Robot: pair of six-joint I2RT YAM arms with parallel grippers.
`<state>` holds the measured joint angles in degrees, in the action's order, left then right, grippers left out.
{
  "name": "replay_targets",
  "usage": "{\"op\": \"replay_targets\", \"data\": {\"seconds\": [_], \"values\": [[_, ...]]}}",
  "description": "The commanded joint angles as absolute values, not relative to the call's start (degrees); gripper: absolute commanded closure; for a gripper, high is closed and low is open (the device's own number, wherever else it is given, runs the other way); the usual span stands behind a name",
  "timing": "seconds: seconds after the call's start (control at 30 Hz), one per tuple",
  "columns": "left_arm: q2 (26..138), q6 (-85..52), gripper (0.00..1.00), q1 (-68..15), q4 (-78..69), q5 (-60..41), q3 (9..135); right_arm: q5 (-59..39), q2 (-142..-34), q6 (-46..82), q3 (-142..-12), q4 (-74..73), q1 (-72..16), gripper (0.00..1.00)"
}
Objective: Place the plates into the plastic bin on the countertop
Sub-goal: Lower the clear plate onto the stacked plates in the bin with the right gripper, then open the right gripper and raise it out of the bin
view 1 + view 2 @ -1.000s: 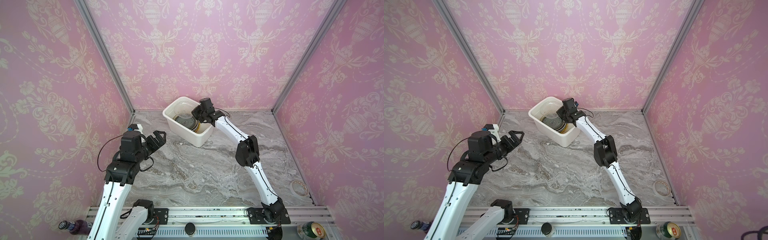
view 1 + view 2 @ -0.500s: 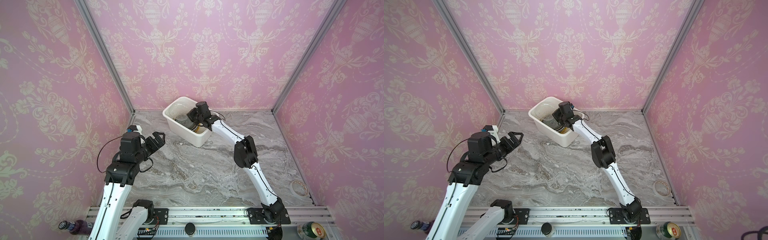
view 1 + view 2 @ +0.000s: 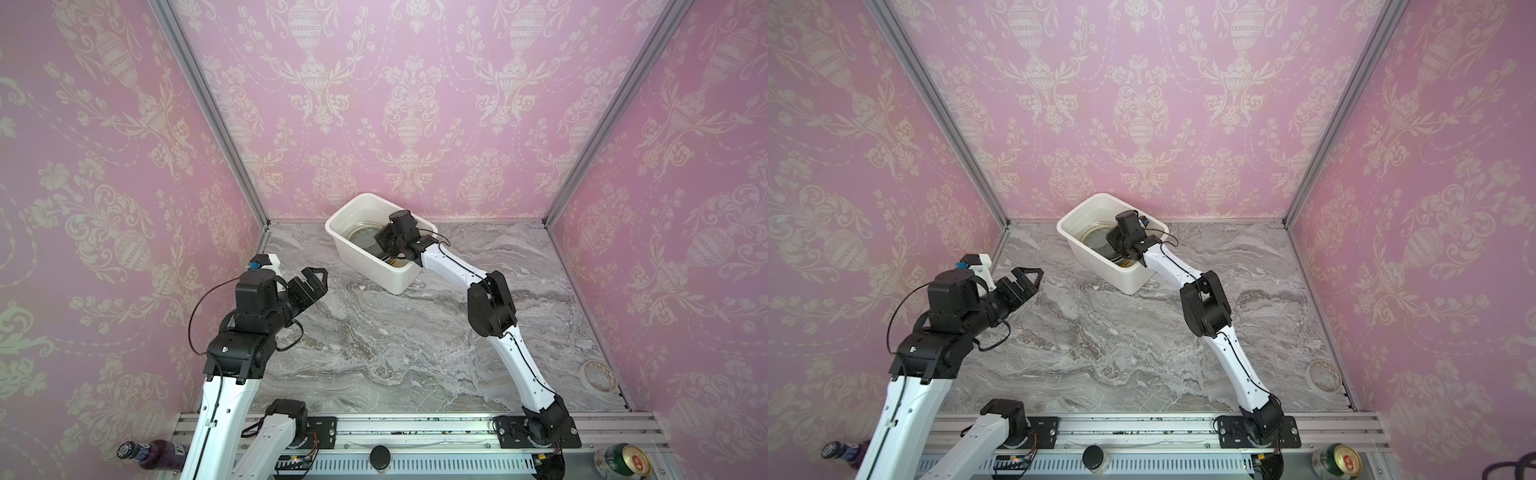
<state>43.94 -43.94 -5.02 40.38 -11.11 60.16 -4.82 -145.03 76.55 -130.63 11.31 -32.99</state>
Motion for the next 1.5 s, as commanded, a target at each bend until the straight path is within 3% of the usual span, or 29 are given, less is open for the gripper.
{"op": "replay_targets", "data": {"seconds": [0.0,0.17,0.4,0.73,1.0,1.23,1.3,1.47], "values": [[43.74,-42.20,0.01,-4.53,41.75,-9.56,59.94,-2.62,-142.08,76.38,-129.79,12.72,-32.61,0.74],[43.95,-42.23,0.01,-4.47,41.65,-9.60,60.04,-2.12,-141.18,75.95,-130.15,13.25,-32.52,0.70],[43.95,-41.88,0.01,-4.31,42.01,-9.06,61.29,3.00,-136.54,73.92,-131.86,22.85,-32.52,0.56],[44.06,-40.38,0.01,-4.21,43.47,-8.18,64.21,2.53,-130.64,68.12,-132.57,23.36,-32.52,0.55],[44.66,-27.64,0.01,-4.22,48.89,0.58,67.44,-6.30,-119.16,48.37,-128.72,25.04,-30.65,0.51],[43.75,-23.66,0.01,-4.00,36.28,14.59,56.25,-3.52,-95.98,25.85,-104.91,27.81,-24.90,0.41],[43.60,-21.24,0.01,-3.80,28.00,15.15,50.20,0.40,-87.93,24.00,-94.49,26.11,-21.76,0.33],[47.03,-17.38,0.01,-1.98,12.79,17.60,36.87,11.04,-70.23,15.94,-72.17,23.53,-15.43,0.30]]}}
